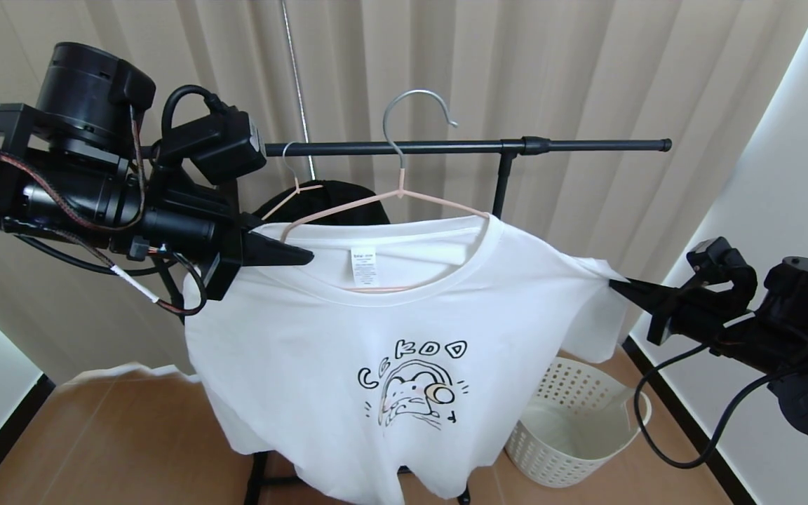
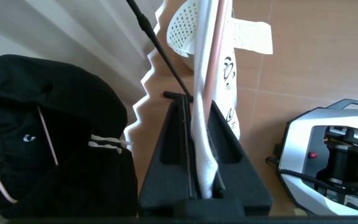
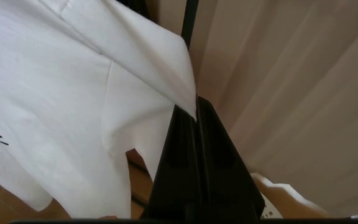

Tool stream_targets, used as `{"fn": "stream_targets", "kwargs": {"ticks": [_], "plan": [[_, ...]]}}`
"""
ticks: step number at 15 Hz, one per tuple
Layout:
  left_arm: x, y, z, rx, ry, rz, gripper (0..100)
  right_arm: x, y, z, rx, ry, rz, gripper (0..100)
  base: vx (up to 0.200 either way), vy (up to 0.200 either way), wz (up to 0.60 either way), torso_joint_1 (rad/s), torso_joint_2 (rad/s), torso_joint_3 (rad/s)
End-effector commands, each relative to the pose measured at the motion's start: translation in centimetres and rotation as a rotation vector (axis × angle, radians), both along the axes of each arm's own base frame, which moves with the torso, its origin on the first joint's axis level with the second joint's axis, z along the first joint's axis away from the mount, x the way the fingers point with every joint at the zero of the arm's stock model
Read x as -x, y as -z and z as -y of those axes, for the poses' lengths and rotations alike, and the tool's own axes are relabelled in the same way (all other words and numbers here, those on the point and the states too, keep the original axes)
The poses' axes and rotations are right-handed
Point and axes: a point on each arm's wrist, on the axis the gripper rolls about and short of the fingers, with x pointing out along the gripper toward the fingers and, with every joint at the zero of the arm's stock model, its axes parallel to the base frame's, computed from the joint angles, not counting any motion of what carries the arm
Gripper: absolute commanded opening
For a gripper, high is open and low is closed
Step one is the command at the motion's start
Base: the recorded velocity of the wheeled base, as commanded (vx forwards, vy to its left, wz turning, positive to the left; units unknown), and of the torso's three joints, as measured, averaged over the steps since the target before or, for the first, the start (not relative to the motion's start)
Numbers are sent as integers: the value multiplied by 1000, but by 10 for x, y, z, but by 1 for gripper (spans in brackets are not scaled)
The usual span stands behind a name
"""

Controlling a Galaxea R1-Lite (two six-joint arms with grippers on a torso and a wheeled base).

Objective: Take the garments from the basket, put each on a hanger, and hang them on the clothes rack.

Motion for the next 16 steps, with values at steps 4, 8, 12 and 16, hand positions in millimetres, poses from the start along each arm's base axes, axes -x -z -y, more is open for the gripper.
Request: {"fn": "stream_targets", "kwargs": {"ticks": [4,8,12,16], "plan": [[-1,1,0,-1,-1,-4,0,14,-2,-6,13,-23,2,0,0,0,0,0,0,0],[-3,1,1,5,-3,-1,0,30,-10,-21,25,-80,19,100,0,0,0,0,0,0],[-3,1,1,19,-20,-21,0,45,-14,-24,73,-185,61,100,0,0,0,0,0,0],[-3,1,1,29,-32,-39,0,52,-26,-26,76,-191,99,100,0,0,0,0,0,0]]}}
